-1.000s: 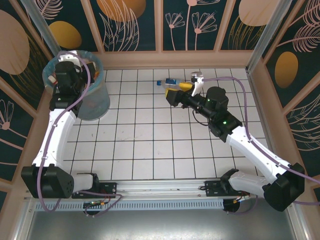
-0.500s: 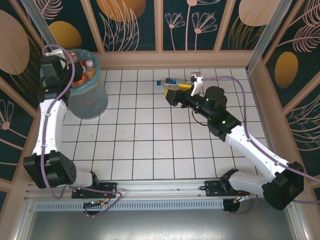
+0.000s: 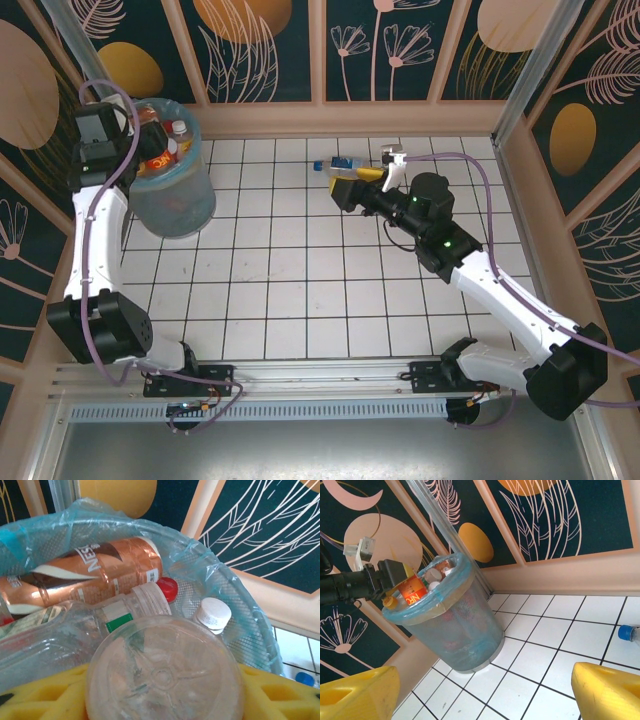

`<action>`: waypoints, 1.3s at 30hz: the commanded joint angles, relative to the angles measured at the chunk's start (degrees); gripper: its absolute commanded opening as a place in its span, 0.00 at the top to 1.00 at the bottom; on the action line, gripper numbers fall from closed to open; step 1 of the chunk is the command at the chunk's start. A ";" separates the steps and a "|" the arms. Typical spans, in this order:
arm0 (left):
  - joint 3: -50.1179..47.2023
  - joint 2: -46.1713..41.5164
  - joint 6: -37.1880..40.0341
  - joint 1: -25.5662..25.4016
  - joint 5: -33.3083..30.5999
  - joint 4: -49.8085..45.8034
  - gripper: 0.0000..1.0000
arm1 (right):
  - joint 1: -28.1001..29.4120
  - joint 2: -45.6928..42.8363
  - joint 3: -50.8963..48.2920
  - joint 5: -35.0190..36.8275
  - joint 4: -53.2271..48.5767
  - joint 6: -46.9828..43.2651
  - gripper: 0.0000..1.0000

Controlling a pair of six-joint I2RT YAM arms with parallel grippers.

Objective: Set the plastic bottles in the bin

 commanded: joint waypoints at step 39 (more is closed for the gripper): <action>10.02 4.20 2.09 -3.45 6.35 -9.81 0.73 | 0.23 6.75 4.26 -0.26 -1.75 3.02 0.15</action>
